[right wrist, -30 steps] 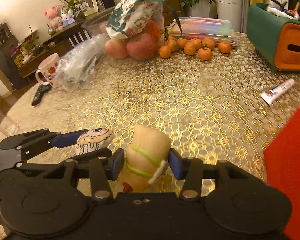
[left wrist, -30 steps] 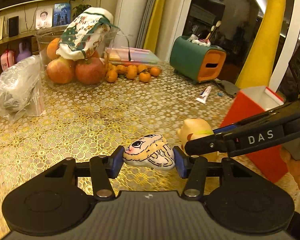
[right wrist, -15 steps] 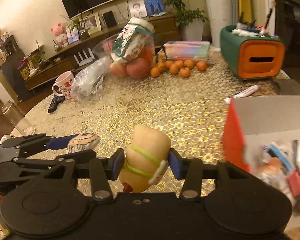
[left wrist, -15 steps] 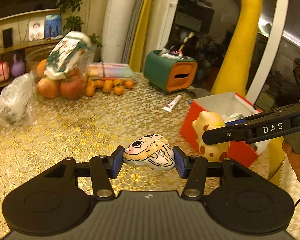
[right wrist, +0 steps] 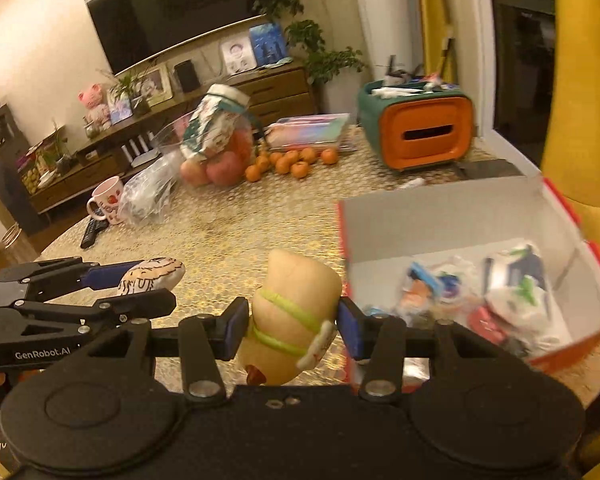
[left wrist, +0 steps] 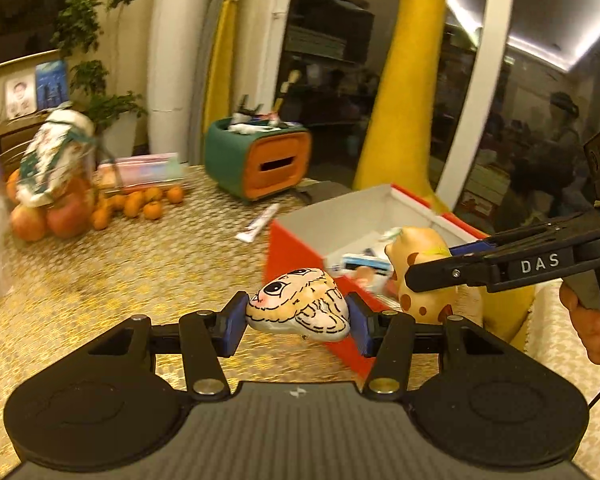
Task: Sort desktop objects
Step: 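Carry the yellow toy and cartoon figure with both tools over the red box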
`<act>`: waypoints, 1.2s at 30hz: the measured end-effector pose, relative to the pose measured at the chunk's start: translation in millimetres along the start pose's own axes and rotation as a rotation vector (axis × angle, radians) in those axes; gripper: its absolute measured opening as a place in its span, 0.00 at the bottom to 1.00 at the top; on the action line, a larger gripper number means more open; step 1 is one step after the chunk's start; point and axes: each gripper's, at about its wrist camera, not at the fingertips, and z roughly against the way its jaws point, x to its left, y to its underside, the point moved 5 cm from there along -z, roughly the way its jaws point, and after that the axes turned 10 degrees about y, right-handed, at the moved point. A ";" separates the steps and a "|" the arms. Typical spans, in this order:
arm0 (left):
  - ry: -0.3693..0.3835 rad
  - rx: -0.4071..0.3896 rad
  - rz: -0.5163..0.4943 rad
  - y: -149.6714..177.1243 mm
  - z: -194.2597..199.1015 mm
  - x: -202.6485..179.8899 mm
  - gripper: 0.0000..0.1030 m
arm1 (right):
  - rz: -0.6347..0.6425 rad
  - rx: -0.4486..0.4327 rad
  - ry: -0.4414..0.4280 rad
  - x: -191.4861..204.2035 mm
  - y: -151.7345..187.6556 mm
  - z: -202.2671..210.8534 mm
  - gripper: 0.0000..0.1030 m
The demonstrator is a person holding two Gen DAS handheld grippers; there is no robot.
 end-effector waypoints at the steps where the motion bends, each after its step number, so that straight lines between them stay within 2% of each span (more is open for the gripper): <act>1: 0.006 0.003 -0.009 -1.0 -3.9 -6.2 0.50 | -0.007 -0.004 0.008 -6.1 0.8 2.5 0.46; 16: 0.066 0.077 -0.135 -18.7 -74.0 -73.5 0.50 | -0.083 -0.033 0.153 -103.9 4.5 20.2 0.46; 23: 0.070 0.115 -0.208 -25.9 -109.5 -96.1 0.50 | -0.105 -0.045 0.220 -138.4 -2.2 10.3 0.46; 30: 0.060 0.178 -0.185 -31.8 -152.2 -97.6 0.50 | -0.097 -0.012 0.250 -155.3 -5.3 -21.4 0.46; 36: 0.000 0.221 -0.187 -28.4 -183.2 -82.1 0.50 | -0.077 0.025 0.260 -161.9 -4.6 -46.7 0.46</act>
